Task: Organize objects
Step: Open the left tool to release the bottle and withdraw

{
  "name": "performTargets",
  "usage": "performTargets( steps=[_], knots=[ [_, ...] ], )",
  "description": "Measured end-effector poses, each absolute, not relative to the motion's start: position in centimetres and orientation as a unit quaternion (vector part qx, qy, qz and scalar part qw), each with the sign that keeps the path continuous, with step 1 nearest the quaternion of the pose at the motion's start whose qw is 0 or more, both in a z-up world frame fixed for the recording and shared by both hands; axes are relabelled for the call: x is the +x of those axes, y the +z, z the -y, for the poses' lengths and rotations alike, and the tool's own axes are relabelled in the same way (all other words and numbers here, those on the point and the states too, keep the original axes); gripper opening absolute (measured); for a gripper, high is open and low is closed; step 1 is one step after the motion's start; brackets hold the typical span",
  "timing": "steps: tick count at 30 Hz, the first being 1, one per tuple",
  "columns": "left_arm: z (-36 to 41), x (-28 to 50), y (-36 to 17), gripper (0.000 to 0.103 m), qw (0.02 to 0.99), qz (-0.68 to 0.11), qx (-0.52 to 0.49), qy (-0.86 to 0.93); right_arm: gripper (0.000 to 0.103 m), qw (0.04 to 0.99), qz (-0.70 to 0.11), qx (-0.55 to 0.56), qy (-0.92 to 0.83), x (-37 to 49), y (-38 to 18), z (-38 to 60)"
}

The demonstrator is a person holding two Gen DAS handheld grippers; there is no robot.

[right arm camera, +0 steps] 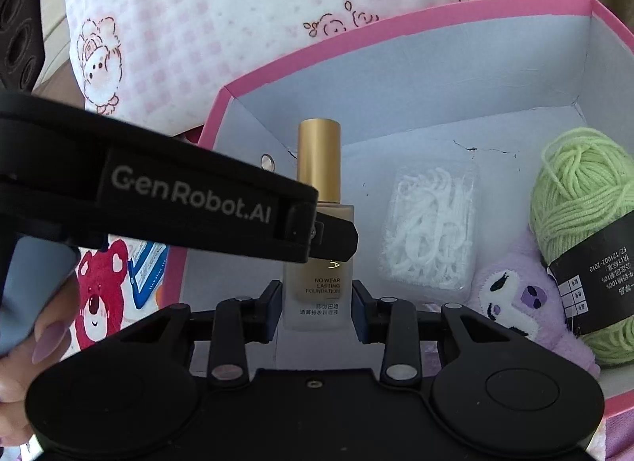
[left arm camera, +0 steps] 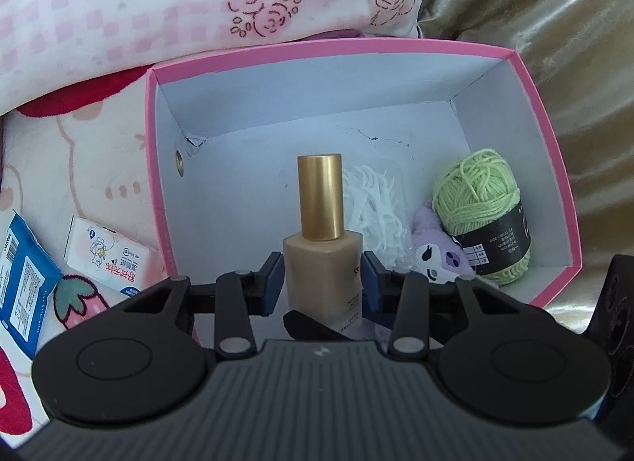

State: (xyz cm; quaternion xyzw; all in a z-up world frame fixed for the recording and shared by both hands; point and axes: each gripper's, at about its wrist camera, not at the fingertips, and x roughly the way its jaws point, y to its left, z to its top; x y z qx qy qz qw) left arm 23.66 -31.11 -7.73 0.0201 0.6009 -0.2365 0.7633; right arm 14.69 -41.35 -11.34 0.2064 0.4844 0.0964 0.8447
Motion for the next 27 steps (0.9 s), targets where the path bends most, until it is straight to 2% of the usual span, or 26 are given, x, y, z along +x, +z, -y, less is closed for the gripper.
performTargets(
  steps=[12, 21, 27],
  knots=[
    [31.9, 23.2, -9.5, 0.036, 0.773, -0.591, 0.034, -0.228, 0.041, 0.849, -0.5, 0.146, 0.084, 14.8, -12.3, 40.2],
    [28.6, 22.1, -4.6, 0.036, 0.783, -0.557, -0.028, -0.275, 0.041, 0.873, -0.463, 0.124, 0.085, 11.1, -8.5, 40.2],
    [27.2, 20.2, -1.1, 0.039, 0.791, -0.532, 0.027, -0.301, 0.042, 0.894, -0.433, 0.058, 0.096, 7.8, -4.1, 38.3]
  ],
)
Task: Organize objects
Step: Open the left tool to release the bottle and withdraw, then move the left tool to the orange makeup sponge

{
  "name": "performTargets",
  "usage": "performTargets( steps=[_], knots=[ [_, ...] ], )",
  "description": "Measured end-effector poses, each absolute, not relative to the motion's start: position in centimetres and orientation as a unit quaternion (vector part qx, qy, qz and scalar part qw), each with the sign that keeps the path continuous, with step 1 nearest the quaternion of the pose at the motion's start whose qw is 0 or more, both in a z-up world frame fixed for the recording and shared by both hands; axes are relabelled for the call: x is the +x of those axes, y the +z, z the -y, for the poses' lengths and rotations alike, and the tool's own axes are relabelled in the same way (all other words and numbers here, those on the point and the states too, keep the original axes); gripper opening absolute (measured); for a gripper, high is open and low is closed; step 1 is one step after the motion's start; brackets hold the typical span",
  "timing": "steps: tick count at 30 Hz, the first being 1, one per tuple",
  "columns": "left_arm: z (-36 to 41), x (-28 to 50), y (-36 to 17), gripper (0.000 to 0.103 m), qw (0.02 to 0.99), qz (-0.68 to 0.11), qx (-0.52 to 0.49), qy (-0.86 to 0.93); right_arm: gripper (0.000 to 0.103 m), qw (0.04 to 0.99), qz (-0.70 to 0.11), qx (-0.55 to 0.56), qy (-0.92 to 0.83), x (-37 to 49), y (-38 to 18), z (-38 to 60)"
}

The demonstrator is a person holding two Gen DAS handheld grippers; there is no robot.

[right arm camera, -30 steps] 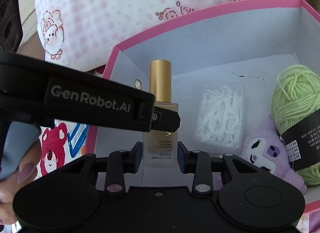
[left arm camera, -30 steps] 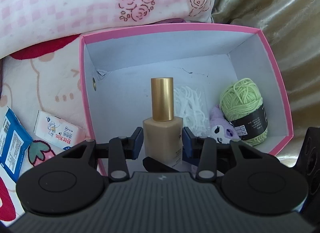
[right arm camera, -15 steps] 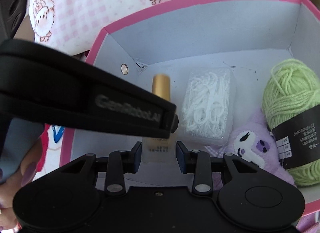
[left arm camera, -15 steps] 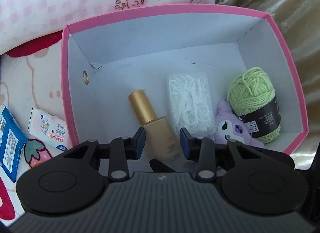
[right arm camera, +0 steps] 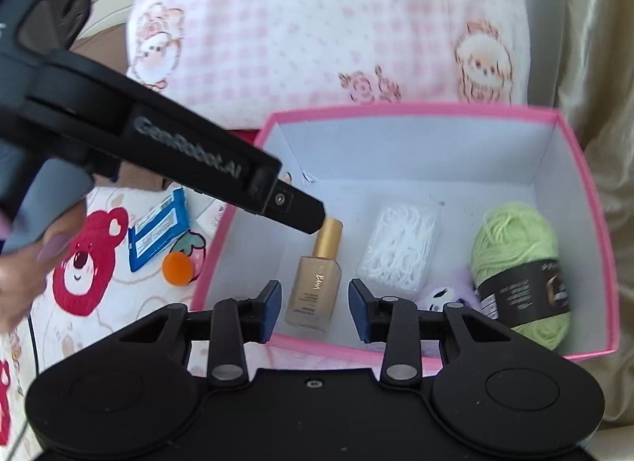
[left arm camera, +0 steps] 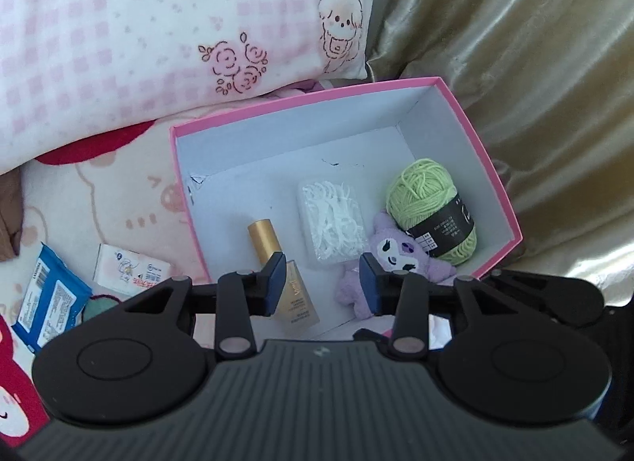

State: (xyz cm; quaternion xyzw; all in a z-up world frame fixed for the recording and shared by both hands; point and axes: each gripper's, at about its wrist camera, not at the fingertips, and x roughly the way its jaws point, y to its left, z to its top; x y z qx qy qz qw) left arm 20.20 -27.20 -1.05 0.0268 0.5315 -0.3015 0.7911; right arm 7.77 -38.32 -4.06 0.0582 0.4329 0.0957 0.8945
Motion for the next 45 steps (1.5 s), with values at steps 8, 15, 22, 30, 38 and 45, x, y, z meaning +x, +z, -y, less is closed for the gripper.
performTargets(
  steps=[8, 15, 22, 30, 38, 45],
  knots=[
    [21.5, 17.8, 4.8, 0.041, 0.807, -0.509, 0.009, -0.299, 0.052, 0.916, -0.377, -0.018, 0.134, 5.0, 3.5, 36.1],
    [15.7, 15.8, 8.6, 0.044, 0.832, -0.482, 0.007, -0.275, 0.064, 0.922, -0.333, -0.067, 0.185, 3.0, 6.8, 32.2],
    [10.9, 15.4, 8.3, 0.046, 0.843, -0.477, -0.021, -0.246, 0.07, 0.915, -0.32, -0.075, 0.234, 3.3, 6.4, 28.5],
    [7.2, 17.3, 4.1, 0.055, 0.843, -0.484, -0.062, -0.225, 0.093, 0.904, -0.318, -0.087, 0.273, 5.1, 2.0, 25.4],
    [4.5, 19.6, -1.2, 0.07, 0.845, -0.485, -0.091, -0.209, 0.093, 0.895, -0.34, -0.096, 0.272, 7.8, -4.6, 22.4],
    [3.4, 20.7, -5.8, 0.07, 0.845, -0.467, -0.126, -0.228, 0.092, 0.905, -0.349, -0.031, 0.243, 8.9, -10.0, 20.7]
  ],
)
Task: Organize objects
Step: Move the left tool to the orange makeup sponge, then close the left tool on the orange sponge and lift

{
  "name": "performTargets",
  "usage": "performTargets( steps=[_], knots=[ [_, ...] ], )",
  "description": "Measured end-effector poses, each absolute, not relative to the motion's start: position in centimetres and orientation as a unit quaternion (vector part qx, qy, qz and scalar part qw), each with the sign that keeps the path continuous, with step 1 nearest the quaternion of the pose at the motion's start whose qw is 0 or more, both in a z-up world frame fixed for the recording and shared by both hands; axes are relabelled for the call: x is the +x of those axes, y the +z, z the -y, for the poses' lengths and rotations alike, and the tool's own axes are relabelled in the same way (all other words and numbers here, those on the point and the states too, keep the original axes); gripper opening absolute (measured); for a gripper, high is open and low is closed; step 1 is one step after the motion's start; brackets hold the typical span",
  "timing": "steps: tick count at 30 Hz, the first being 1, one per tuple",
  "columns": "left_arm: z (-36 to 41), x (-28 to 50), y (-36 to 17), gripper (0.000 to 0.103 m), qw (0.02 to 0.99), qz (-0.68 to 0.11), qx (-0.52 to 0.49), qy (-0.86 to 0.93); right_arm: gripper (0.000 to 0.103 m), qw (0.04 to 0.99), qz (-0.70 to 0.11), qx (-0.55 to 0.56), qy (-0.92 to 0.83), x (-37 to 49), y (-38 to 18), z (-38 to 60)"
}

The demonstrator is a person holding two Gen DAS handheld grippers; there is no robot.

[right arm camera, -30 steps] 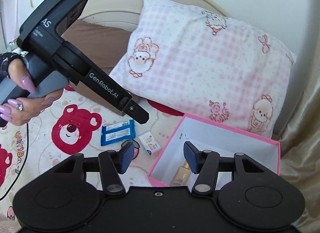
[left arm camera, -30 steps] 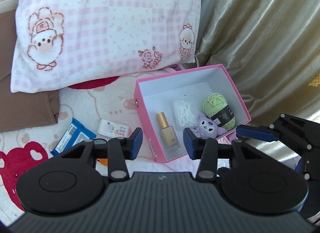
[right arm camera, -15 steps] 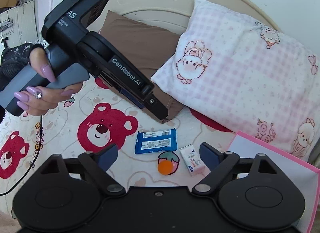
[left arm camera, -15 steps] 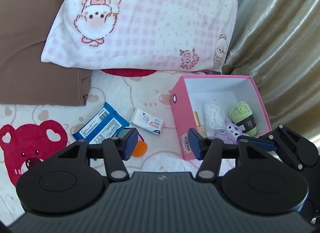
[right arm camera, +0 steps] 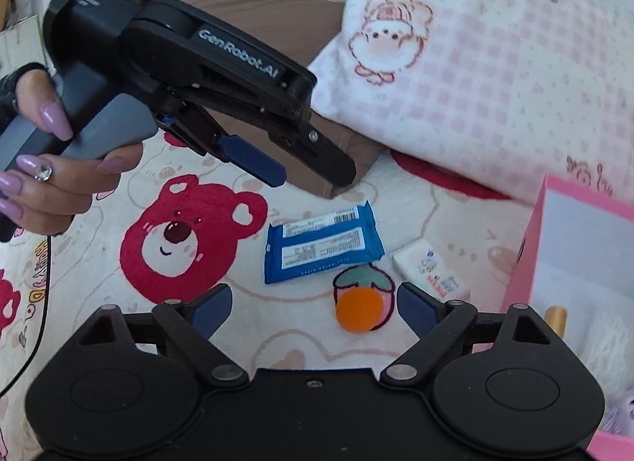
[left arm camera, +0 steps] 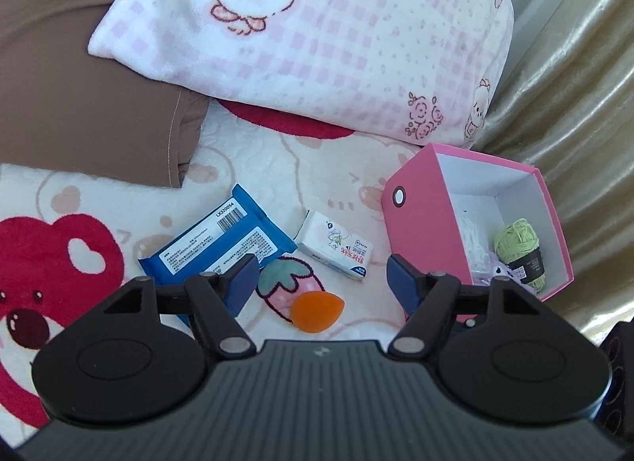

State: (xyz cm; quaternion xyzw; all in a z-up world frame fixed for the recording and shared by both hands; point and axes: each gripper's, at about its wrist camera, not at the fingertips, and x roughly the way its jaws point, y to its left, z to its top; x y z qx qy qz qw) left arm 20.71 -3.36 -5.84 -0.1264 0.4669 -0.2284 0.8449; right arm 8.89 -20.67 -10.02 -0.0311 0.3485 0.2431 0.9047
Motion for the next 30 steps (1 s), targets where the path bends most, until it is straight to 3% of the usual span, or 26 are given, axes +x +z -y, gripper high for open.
performTargets(
  steps=[10, 18, 20, 22, 24, 26, 27, 29, 30],
  knots=[
    [4.7, 22.5, -12.2, 0.068, 0.81, -0.502, -0.145, -0.267, 0.092, 0.932, -0.32, -0.018, 0.168, 10.4, -14.5, 20.0],
    [5.8, 22.6, -15.0, 0.068, 0.799, -0.518, -0.148, -0.269, 0.089, 0.925, -0.344, 0.005, 0.159, 12.0, -16.4, 20.2],
    [5.8, 22.6, -15.3, 0.064, 0.8, -0.518, -0.15, -0.263, 0.087, 0.92, -0.354, 0.013, 0.167, 12.4, -17.2, 20.3],
    [5.9, 22.4, -15.4, 0.047, 0.807, -0.516, -0.142, -0.251, 0.085, 0.907, -0.376, 0.033, 0.19, 13.2, -18.3, 20.8],
    [5.8, 22.2, -15.6, 0.037, 0.808, -0.51, -0.154, -0.254, 0.073, 0.914, -0.366, 0.038, 0.172, 13.1, -18.7, 21.4],
    [5.6, 22.2, -15.7, 0.036, 0.804, -0.511, -0.177, -0.248, 0.067, 0.916, -0.363, 0.023, 0.169, 12.9, -18.6, 21.1],
    [5.6, 22.2, -15.8, 0.035, 0.802, -0.514, -0.178, -0.246, 0.056, 0.918, -0.36, 0.016, 0.164, 12.8, -18.5, 21.0],
    [5.5, 22.0, -15.9, 0.035, 0.8, -0.516, -0.186, -0.243, 0.048, 0.918, -0.36, 0.008, 0.167, 12.5, -18.4, 20.9],
    [5.4, 21.9, -15.9, 0.034, 0.798, -0.517, -0.195, -0.242, 0.037, 0.917, -0.359, 0.008, 0.174, 12.3, -18.3, 20.8]
  ],
)
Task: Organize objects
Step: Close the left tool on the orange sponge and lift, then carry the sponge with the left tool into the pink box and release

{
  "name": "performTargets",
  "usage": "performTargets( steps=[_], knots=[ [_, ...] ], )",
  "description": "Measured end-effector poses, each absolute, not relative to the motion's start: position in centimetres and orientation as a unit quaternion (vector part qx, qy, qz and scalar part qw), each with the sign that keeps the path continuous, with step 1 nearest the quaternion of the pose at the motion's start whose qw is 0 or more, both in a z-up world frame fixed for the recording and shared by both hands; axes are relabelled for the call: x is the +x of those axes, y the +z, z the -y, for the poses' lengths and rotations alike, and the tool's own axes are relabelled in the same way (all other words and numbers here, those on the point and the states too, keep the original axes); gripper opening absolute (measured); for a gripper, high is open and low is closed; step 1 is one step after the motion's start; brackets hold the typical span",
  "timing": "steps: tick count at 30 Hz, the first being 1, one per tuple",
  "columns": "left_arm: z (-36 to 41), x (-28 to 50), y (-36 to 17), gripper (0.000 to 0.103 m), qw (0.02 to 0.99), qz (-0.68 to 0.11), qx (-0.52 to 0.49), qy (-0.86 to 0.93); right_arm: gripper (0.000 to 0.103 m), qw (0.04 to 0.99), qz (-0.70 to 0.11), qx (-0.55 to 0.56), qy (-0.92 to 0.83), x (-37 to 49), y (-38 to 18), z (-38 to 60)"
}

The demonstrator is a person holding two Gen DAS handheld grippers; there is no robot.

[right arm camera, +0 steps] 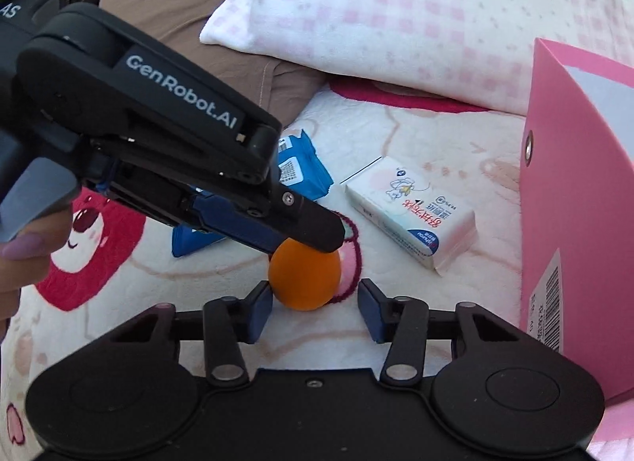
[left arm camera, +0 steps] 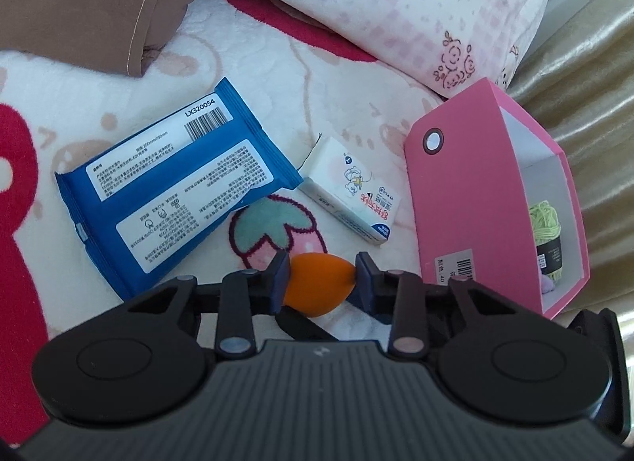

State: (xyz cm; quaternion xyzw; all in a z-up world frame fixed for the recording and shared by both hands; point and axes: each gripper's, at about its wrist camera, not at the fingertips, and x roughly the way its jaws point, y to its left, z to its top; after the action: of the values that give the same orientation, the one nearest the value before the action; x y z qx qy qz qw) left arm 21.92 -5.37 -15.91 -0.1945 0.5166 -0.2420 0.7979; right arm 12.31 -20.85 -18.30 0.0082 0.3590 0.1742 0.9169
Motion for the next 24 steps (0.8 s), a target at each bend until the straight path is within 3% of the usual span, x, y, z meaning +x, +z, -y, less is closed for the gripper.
performTargets(
  steps=[14, 24],
  knots=[
    [6.3, 17.4, -10.2, 0.034, 0.796, -0.52, -0.2, -0.237, 0.037, 0.91, -0.361, -0.038, 0.199, 8.9, -12.8, 21.9],
    [9.2, 13.5, 0.4, 0.034, 0.805, -0.491, -0.14, -0.301, 0.037, 0.92, -0.326, -0.005, 0.216, 4.5, -3.9, 25.6]
  ],
)
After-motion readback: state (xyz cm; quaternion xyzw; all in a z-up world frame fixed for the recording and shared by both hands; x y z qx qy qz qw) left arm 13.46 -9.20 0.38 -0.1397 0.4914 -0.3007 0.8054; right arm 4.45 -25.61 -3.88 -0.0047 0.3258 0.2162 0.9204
